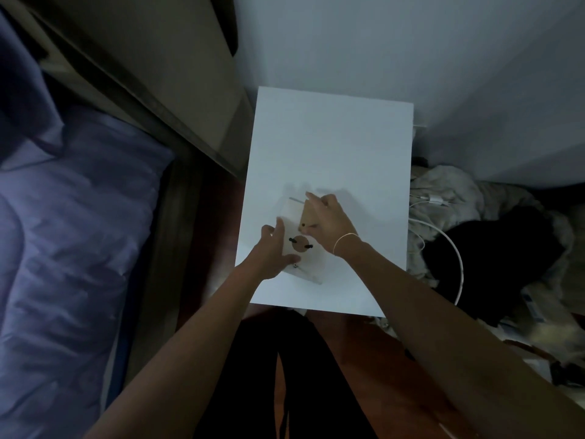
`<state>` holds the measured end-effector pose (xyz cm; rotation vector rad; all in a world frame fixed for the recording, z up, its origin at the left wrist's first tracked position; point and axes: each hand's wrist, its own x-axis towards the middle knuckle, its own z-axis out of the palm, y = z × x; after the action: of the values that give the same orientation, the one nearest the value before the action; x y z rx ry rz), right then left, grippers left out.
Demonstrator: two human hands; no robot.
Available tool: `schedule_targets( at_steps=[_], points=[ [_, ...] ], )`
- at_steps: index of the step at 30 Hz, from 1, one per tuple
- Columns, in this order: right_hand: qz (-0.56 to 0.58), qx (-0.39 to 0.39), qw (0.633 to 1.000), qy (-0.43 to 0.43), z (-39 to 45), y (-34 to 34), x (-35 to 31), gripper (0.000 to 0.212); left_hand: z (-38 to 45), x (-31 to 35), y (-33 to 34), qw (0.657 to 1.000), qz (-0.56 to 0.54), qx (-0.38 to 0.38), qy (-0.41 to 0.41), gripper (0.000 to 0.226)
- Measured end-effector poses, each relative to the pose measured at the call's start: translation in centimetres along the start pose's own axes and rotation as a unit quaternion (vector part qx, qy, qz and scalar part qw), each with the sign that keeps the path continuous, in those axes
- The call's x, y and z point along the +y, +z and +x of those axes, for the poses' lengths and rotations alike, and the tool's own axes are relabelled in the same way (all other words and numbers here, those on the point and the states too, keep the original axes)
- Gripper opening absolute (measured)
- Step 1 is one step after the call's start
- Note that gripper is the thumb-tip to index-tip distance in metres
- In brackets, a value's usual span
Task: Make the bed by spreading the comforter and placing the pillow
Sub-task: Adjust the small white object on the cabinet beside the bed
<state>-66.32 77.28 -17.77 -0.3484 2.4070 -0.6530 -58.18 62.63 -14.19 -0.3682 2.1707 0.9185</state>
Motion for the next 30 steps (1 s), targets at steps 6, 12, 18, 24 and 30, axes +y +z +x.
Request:
schedule_targets(
  at_steps=[6,12,18,24,30],
  points=[
    [-0.009,-0.022,1.000,0.020,0.5,-1.2,0.0,0.059,-0.1,0.6,0.0,1.000,0.006,-0.006,0.001,0.104],
    [0.075,-0.035,0.996,0.021,-0.8,-2.8,2.0,0.059,0.0,1.9,-0.2,1.000,0.004,-0.015,-0.011,0.104],
    [0.129,-0.007,0.992,0.012,-7.7,-2.7,4.7,0.076,0.6,3.3,-1.7,0.996,-0.009,-0.052,-0.069,0.112],
    [0.137,0.032,0.990,-0.006,-9.8,-0.8,5.0,0.066,1.5,5.8,-3.8,0.988,-0.123,-0.059,-0.075,0.044],
    [0.157,0.157,0.975,-0.032,-6.9,-2.6,4.2,0.032,1.5,7.1,-5.7,0.918,-0.375,0.002,-0.127,0.041]
  ],
)
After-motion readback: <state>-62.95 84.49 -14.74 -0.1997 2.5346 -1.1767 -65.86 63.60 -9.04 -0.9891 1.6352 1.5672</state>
